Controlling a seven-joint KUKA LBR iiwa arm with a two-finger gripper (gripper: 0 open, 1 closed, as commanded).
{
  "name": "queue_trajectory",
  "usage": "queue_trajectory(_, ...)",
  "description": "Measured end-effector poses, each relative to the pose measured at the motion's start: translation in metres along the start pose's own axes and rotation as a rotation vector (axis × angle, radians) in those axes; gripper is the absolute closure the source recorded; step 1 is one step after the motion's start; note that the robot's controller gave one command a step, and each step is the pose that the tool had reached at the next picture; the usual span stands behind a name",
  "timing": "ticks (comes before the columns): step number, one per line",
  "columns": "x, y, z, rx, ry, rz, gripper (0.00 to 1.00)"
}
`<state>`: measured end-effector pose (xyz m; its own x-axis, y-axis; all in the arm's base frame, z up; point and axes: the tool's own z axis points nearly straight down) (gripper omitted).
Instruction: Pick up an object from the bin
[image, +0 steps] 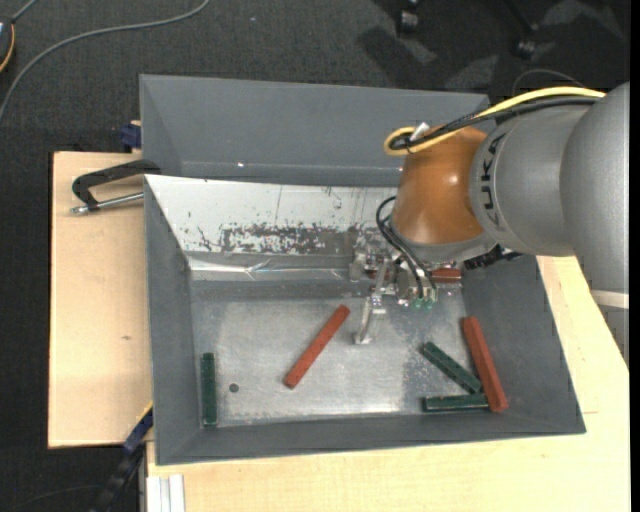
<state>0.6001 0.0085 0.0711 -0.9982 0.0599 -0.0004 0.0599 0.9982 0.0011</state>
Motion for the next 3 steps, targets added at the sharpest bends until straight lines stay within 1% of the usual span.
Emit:
queue_trajectory(1,0.04,0.062,-0.002,-0.002,0.001,-0.357,0.0)
queue_trajectory(2,0.039,0.06,-0.002,0.0,0.0,-0.353,1.0)
queue_trajectory(3,0.036,0.079,-0.154,-0.001,-0.016,-0.323,1.0)
